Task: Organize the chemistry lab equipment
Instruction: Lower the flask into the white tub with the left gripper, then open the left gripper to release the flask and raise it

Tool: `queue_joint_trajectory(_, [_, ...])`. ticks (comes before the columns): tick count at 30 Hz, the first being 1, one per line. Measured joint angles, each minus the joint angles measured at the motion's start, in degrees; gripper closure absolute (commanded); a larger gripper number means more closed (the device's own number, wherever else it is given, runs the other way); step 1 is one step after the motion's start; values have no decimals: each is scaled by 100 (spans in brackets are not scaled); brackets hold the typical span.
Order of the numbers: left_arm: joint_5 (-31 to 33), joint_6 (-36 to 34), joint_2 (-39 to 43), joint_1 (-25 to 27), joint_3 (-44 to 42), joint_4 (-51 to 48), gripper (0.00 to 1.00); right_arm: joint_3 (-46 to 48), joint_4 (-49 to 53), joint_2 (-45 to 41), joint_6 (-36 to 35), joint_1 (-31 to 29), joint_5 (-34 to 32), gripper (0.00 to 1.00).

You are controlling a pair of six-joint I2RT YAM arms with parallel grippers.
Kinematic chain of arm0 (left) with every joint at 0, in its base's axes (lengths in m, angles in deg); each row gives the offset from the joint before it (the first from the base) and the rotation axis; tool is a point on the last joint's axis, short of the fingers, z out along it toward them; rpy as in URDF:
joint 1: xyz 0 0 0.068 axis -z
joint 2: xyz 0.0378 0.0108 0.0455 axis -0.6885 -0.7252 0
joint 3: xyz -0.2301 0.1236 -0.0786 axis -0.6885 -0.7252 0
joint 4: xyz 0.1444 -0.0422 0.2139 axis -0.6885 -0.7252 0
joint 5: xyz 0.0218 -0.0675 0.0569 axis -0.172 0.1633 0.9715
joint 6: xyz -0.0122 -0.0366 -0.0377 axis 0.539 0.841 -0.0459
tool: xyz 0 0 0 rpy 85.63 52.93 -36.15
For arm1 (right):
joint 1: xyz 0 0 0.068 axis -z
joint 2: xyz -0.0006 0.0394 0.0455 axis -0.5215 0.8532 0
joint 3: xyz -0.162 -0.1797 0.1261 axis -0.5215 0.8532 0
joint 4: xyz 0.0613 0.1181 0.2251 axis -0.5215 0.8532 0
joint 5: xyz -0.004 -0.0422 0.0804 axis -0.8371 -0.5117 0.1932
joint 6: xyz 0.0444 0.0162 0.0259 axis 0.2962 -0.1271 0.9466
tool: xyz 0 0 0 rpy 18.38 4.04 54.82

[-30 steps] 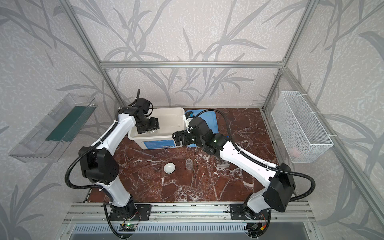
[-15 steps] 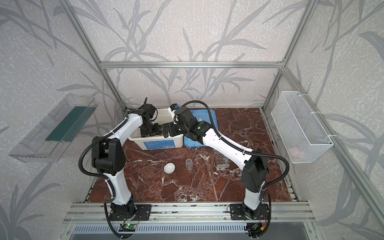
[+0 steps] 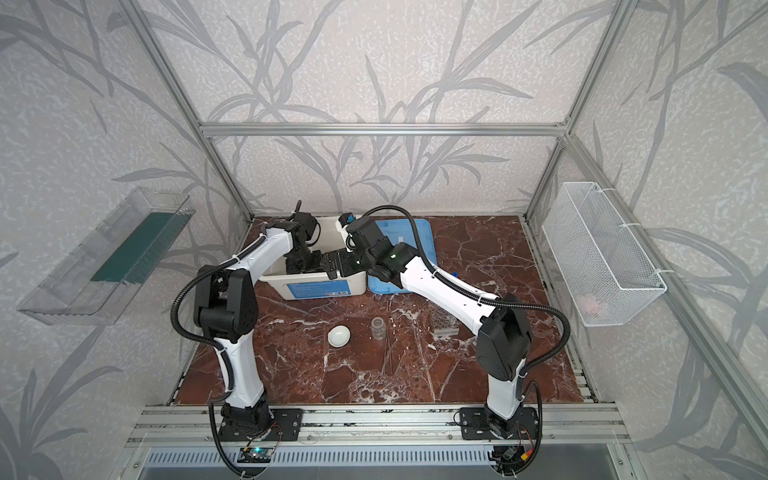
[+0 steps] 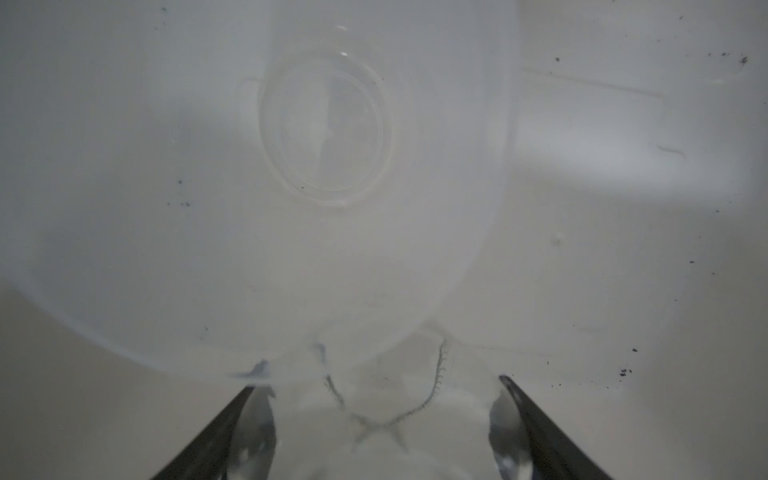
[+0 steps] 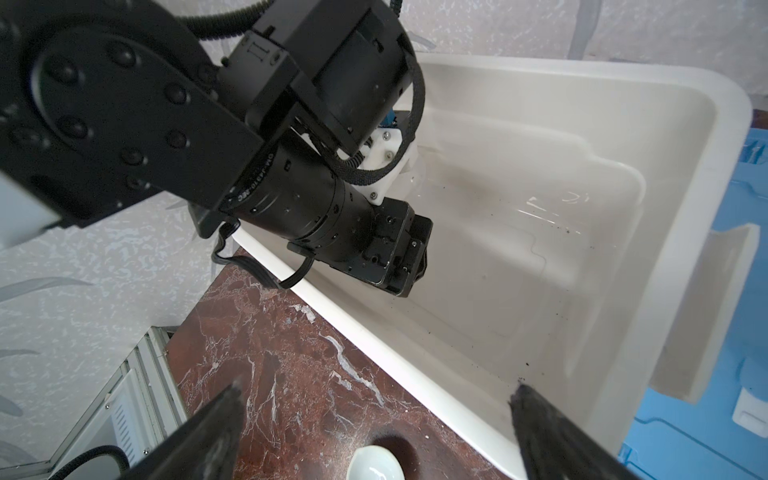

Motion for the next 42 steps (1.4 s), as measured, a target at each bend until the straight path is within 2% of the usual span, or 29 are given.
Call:
queue_joint_trajectory(18, [525, 66, -251, -210, 90, -22, 36, 96, -39, 0, -24, 59, 2, 2])
queue_joint_trajectory(27, [625, 63, -369, -280, 66, 20, 35, 229, -52, 2, -20, 98, 2, 2])
queue_joint_trajectory(33, [680, 66, -387, -286, -68, 197, 32, 282, -72, 2, -15, 98, 2, 2])
queue_joint_trajectory(36, [671, 72, -389, -286, -179, 310, 27, 293, -81, 2, -15, 98, 2, 2])
queue_joint_trajectory(42, [625, 87, -448, -291, -238, 481, 26, 341, -138, 0, 2, 98, 2, 2])
